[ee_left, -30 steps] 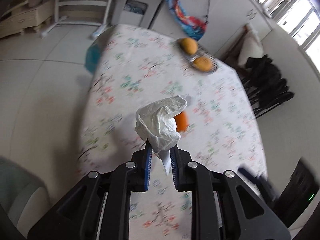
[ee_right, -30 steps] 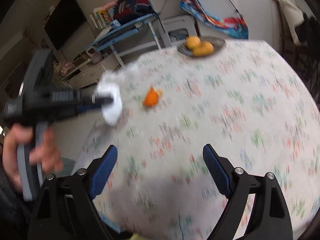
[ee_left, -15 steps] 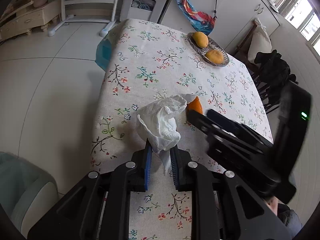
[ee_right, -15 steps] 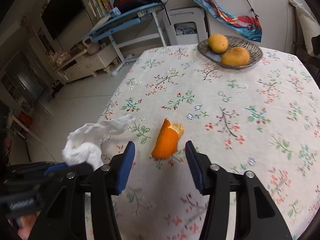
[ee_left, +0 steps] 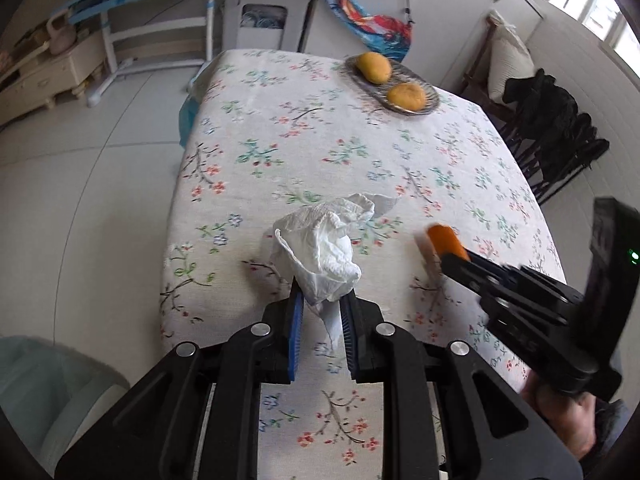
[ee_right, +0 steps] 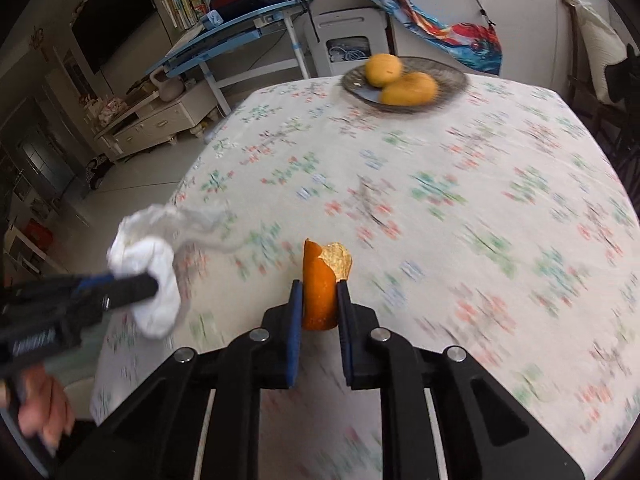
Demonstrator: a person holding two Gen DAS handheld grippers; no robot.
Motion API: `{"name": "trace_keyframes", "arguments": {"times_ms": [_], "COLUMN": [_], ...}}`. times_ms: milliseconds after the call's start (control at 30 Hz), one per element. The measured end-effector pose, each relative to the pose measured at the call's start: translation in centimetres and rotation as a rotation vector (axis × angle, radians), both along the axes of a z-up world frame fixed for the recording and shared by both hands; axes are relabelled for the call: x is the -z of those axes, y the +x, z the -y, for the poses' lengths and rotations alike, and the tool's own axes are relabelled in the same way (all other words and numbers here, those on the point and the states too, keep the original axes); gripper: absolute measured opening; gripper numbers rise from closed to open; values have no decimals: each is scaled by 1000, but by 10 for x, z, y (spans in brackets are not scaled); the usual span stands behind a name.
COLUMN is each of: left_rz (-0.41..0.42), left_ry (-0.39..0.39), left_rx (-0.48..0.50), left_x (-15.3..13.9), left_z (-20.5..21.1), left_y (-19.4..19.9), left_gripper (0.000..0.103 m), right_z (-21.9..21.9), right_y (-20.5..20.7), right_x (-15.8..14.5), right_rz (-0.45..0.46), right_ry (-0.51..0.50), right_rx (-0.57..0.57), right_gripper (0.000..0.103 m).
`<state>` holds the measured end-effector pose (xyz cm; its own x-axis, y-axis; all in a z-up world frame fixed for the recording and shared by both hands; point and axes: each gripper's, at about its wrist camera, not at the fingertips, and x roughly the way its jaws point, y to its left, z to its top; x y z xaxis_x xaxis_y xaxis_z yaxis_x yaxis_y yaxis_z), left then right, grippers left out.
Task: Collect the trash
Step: 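Carry the tissue and small peel toward the yellow bucket with both grippers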
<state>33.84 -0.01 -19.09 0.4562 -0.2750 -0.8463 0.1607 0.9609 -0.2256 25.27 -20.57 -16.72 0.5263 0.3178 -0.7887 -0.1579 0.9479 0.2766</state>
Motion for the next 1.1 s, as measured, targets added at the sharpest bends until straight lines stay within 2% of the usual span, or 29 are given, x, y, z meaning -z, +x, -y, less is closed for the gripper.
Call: {"name": "trace_keyframes", "arguments": {"times_ms": [200, 433, 667, 1100], "left_rz": [105, 173, 243, 261], "left_ry": [69, 83, 118, 94], "left_rx": [12, -2, -7, -45], "left_x": [-14, -23, -29, -26], "left_z": [14, 23, 33, 30], "left_y": [-22, -55, -88, -121], "left_gripper": [17, 17, 17, 17], "right_z": [26, 43, 36, 54], "right_y": [-44, -71, -91, -105], "right_x": [-19, -13, -27, -20], "right_rz": [23, 30, 103, 103], "right_ry": [63, 129, 109, 139], "right_rx": [39, 97, 69, 101], "right_gripper": [17, 17, 17, 17]}}
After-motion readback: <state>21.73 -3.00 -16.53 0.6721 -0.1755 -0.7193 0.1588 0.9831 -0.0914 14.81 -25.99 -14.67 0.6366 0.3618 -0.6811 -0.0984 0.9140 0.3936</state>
